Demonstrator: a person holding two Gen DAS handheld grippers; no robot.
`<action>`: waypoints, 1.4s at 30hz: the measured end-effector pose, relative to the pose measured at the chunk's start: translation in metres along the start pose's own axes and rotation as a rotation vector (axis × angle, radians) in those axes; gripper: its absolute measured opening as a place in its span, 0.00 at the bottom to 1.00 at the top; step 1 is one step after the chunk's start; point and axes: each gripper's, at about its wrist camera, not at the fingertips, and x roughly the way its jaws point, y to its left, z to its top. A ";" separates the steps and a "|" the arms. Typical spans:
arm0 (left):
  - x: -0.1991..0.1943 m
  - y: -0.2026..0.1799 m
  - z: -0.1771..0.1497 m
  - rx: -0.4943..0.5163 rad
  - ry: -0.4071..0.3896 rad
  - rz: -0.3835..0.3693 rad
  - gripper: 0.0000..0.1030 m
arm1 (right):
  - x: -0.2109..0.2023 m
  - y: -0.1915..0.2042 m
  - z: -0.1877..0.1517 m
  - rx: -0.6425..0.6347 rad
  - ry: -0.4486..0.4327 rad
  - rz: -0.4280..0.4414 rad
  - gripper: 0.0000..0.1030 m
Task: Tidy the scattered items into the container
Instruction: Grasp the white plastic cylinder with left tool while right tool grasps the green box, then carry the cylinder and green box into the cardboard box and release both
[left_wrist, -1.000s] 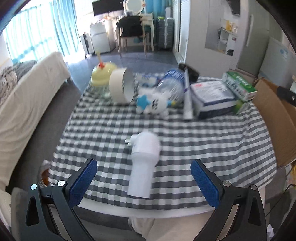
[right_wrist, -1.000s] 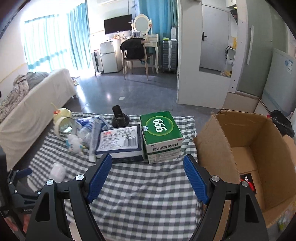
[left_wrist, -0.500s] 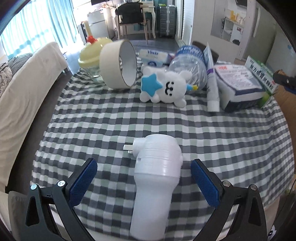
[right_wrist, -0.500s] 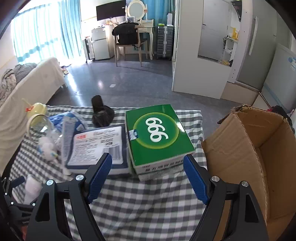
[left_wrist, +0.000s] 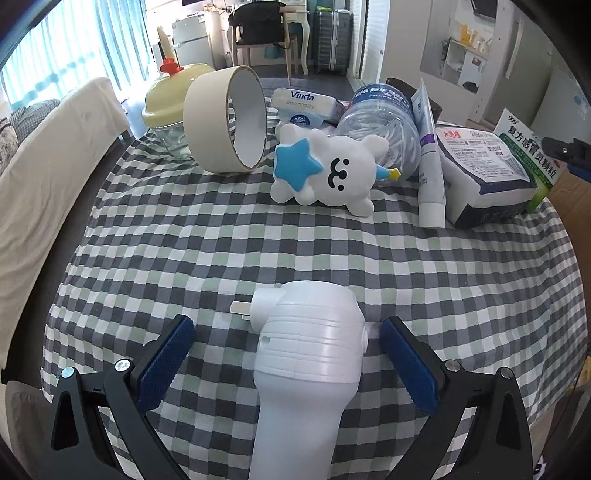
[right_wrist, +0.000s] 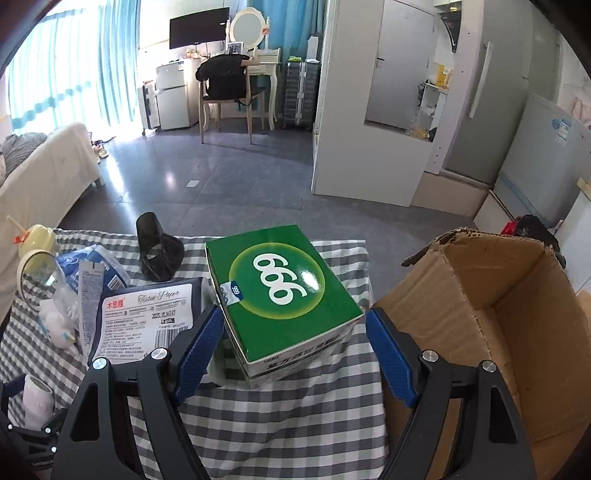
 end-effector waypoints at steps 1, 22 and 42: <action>0.003 0.000 0.002 0.001 -0.001 0.001 1.00 | 0.004 0.000 0.001 0.003 0.010 0.014 0.80; -0.020 -0.031 0.003 0.077 0.017 -0.061 0.46 | 0.014 0.003 0.009 0.027 0.054 0.041 0.81; -0.140 -0.195 0.069 0.358 -0.044 -0.220 0.46 | -0.167 -0.146 0.022 0.135 0.101 -0.139 0.81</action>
